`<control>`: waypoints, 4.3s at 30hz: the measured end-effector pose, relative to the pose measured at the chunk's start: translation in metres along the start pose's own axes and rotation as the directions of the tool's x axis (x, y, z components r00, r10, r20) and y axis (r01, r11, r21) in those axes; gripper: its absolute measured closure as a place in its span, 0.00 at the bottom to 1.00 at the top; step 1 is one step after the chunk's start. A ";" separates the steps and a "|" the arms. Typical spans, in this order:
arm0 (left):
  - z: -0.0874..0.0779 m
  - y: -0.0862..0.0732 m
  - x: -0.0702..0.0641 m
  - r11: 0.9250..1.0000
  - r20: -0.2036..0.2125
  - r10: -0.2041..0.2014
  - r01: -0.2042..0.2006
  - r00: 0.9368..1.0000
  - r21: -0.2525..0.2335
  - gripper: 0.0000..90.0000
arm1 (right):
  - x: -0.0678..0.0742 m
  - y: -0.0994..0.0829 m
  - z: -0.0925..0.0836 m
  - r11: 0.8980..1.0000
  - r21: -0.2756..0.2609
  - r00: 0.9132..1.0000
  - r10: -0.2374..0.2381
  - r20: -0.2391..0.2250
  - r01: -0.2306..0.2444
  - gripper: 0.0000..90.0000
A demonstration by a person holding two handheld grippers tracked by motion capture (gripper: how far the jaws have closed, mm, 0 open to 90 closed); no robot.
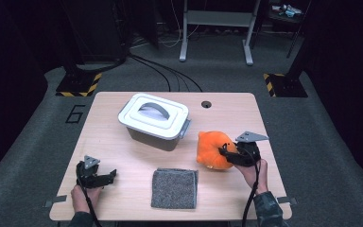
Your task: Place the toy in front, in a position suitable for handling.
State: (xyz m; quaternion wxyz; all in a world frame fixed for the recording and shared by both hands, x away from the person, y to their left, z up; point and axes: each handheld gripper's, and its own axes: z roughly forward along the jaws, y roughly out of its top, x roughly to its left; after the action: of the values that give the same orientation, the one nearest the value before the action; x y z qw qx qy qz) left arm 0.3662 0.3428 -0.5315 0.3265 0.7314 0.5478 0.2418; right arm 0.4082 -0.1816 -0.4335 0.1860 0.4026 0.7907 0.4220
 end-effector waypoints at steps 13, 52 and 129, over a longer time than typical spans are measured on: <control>0.000 0.000 0.000 1.000 0.000 0.000 0.000 1.000 0.000 0.12 | -0.008 0.015 0.043 1.000 0.018 1.000 0.019 0.007 -0.019 0.54; 0.000 0.000 0.000 1.000 0.000 0.000 0.000 1.000 0.000 0.12 | 0.048 0.007 0.002 0.996 0.039 0.991 -0.081 -0.103 0.085 0.00; 0.000 0.000 0.000 1.000 -0.006 -0.001 0.001 1.000 -0.002 0.12 | 0.110 -0.046 0.073 0.971 0.162 0.963 -0.132 -0.235 0.173 0.76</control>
State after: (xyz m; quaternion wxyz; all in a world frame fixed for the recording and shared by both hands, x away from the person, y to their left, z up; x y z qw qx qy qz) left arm 0.3661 0.3428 -0.5315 0.3255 0.7302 0.5488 0.2444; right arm 0.3656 -0.0712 -0.5081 0.0911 0.3058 0.8704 0.3750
